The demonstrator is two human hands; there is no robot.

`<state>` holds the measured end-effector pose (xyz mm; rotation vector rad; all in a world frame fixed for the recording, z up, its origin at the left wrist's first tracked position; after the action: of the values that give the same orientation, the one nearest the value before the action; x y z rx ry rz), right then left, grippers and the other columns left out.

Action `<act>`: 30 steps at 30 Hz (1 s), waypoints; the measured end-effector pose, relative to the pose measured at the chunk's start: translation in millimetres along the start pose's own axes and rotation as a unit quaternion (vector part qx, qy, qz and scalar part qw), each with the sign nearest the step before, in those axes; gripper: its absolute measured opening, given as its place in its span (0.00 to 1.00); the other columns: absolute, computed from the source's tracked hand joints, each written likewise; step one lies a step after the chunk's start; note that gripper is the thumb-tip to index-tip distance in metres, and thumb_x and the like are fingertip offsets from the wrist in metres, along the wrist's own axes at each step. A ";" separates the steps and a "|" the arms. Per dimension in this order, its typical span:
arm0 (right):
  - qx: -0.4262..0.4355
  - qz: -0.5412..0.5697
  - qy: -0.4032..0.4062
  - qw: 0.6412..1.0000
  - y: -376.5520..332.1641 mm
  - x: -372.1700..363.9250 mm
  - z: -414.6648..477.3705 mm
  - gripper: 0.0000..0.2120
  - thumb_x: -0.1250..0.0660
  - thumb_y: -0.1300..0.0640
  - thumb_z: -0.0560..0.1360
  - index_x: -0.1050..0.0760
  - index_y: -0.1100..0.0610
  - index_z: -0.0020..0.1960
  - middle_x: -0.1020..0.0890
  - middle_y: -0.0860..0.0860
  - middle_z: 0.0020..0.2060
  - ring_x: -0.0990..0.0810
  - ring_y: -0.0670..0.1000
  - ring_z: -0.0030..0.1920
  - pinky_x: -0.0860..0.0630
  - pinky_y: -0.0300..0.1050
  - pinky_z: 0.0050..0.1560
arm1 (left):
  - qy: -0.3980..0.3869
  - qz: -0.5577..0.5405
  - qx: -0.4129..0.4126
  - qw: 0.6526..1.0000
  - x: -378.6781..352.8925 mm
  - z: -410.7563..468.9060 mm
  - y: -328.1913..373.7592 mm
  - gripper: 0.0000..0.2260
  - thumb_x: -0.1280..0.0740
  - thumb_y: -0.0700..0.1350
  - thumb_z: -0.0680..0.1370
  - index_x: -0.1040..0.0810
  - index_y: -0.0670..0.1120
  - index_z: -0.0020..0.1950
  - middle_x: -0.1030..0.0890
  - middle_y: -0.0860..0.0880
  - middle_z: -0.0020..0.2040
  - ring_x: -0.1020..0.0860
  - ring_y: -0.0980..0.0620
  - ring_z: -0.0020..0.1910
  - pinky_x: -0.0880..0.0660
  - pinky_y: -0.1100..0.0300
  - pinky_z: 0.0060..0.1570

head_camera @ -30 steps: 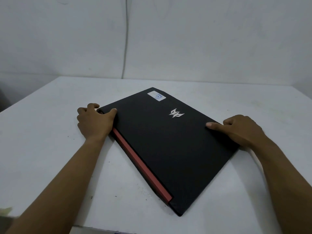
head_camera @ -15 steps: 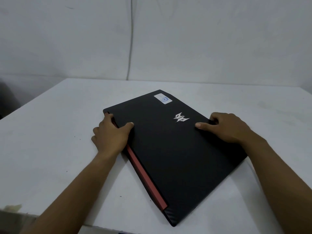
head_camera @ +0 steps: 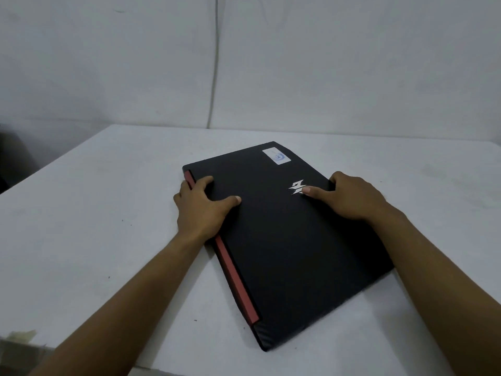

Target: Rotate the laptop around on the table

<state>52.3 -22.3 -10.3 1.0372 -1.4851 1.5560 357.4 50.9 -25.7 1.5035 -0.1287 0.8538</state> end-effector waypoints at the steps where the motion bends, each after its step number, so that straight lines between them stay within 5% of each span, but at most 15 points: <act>1: -0.008 -0.004 0.006 1.000 3.3 0.8 0.2 0.38 0.43 0.19 0.65 0.29 0.55 0.47 0.21 0.49 0.42 0.22 0.51 0.42 0.30 0.49 0.37 | -0.009 -0.004 -0.005 1.000 -3.4 6.4 3.4 0.35 0.25 0.57 0.70 0.31 0.51 0.75 0.34 0.46 0.74 0.41 0.45 0.75 0.36 0.50 0.66; 8: -0.074 -0.003 0.020 0.997 30.7 4.4 -13.3 0.40 0.44 0.18 0.65 0.30 0.55 0.51 0.22 0.50 0.45 0.22 0.55 0.46 0.30 0.50 0.38 | -0.104 -0.019 -0.047 0.993 -28.2 40.5 24.7 0.41 0.26 0.64 0.61 0.27 0.52 0.71 0.28 0.48 0.69 0.32 0.46 0.71 0.31 0.47 0.69; 15: -0.102 -0.032 0.014 0.994 37.4 3.2 -34.6 0.40 0.47 0.16 0.63 0.27 0.53 0.39 0.20 0.50 0.38 0.21 0.52 0.41 0.29 0.48 0.37 | -0.168 -0.053 -0.087 0.980 -41.8 56.9 30.0 0.32 0.22 0.50 0.69 0.26 0.50 0.72 0.29 0.53 0.65 0.32 0.55 0.63 0.34 0.59 0.61; 19: -0.103 -0.032 0.026 0.994 36.0 5.6 -39.8 0.39 0.47 0.17 0.65 0.27 0.54 0.35 0.20 0.50 0.35 0.21 0.52 0.38 0.29 0.47 0.36 | -0.157 -0.073 -0.085 0.981 -39.8 57.6 24.2 0.29 0.22 0.50 0.70 0.24 0.51 0.70 0.28 0.54 0.66 0.30 0.53 0.66 0.32 0.54 0.66; 23: -0.102 -0.032 0.046 0.993 36.5 7.2 -44.3 0.35 0.47 0.20 0.69 0.29 0.54 0.36 0.21 0.49 0.35 0.23 0.51 0.37 0.32 0.46 0.34 | -0.058 -0.087 -0.084 0.991 -25.4 57.7 15.8 0.17 0.26 0.47 0.73 0.19 0.49 0.62 0.23 0.54 0.64 0.25 0.53 0.63 0.29 0.59 0.61; 27: -0.074 -0.050 0.070 0.994 28.2 13.7 -30.6 0.31 0.42 0.23 0.71 0.31 0.54 0.43 0.22 0.49 0.41 0.24 0.51 0.40 0.32 0.48 0.38 | -0.011 -0.117 -0.067 0.991 -17.3 57.5 10.4 0.09 0.29 0.43 0.75 0.16 0.47 0.55 0.19 0.55 0.55 0.20 0.54 0.56 0.27 0.68 0.49; 30: -0.021 -0.044 0.071 0.996 17.5 14.9 -8.1 0.33 0.39 0.27 0.72 0.28 0.54 0.61 0.24 0.52 0.60 0.25 0.56 0.59 0.27 0.53 0.49 | -0.010 -0.118 -0.069 0.991 -18.8 59.4 9.9 0.09 0.29 0.43 0.75 0.16 0.47 0.55 0.20 0.55 0.54 0.21 0.55 0.54 0.31 0.72 0.45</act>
<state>29.8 -15.6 -3.8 0.9341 -1.3521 1.4987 363.6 -11.7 -21.3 1.3665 -0.0228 0.6267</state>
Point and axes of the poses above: each hand's wrist, its own z-axis towards the middle knuckle, its own x-axis out of the back of the hand, y = z × x, the point moved 9 cm from there along z, towards the middle knuckle
